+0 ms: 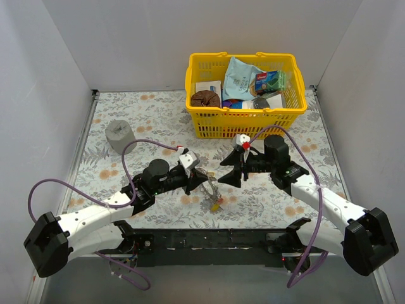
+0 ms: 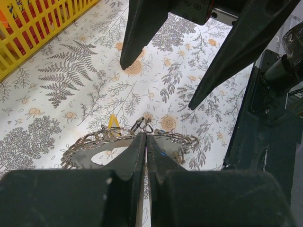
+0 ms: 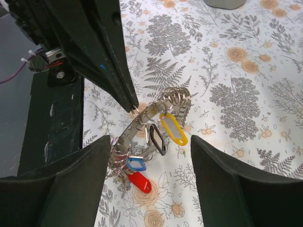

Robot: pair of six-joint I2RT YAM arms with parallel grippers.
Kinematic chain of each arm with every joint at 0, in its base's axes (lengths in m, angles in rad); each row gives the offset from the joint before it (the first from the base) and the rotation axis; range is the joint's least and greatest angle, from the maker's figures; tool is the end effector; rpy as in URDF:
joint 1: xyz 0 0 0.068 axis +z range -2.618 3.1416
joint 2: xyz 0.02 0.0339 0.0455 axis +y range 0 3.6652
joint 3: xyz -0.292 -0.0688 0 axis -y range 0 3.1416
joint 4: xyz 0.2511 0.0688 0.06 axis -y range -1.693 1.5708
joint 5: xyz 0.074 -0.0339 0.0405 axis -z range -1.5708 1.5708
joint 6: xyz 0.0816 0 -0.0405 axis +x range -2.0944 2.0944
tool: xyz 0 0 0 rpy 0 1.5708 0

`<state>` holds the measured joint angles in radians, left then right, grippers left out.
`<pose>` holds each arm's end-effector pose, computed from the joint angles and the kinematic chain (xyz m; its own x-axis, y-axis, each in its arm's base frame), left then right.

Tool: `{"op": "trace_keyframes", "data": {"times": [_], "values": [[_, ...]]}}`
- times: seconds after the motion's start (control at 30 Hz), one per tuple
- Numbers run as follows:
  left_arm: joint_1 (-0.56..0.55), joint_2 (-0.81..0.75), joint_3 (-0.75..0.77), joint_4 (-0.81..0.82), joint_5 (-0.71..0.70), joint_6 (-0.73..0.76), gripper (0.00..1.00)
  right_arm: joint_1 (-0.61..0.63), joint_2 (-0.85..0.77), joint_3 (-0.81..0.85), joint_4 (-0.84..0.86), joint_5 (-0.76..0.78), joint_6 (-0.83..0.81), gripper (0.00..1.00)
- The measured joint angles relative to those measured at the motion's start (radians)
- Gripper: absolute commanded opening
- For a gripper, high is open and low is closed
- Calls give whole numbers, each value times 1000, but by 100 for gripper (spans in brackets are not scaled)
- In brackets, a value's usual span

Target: Put the keys on the keyring

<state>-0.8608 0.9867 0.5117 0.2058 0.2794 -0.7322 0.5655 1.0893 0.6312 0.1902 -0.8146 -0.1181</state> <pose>0.1502 -0.2093 0.2551 -0.7321 -0.1341 -0.6679 0.5551 0.4509 -0.6990 0.1893 0.1904 0.2807 -0.1088 -0.1648 -0.9803 -0.9796 0.1853 0.0776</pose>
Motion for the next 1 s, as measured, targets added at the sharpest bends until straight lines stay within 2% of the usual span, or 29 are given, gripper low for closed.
{"op": "trace_keyframes", "data": {"times": [0.17,0.33,0.57,1.0], "values": [[0,-5,-27,24,21,7,0,-21,2,-20,34,-115,-1,67],[0,-21,-44,54,59,14,0,-22,25,-20,88,-233,21,53],[0,-25,-44,86,103,14,0,-22,67,-21,145,-314,78,50],[-1,-19,-39,90,134,10,0,-19,83,-27,261,-294,169,45]]}}
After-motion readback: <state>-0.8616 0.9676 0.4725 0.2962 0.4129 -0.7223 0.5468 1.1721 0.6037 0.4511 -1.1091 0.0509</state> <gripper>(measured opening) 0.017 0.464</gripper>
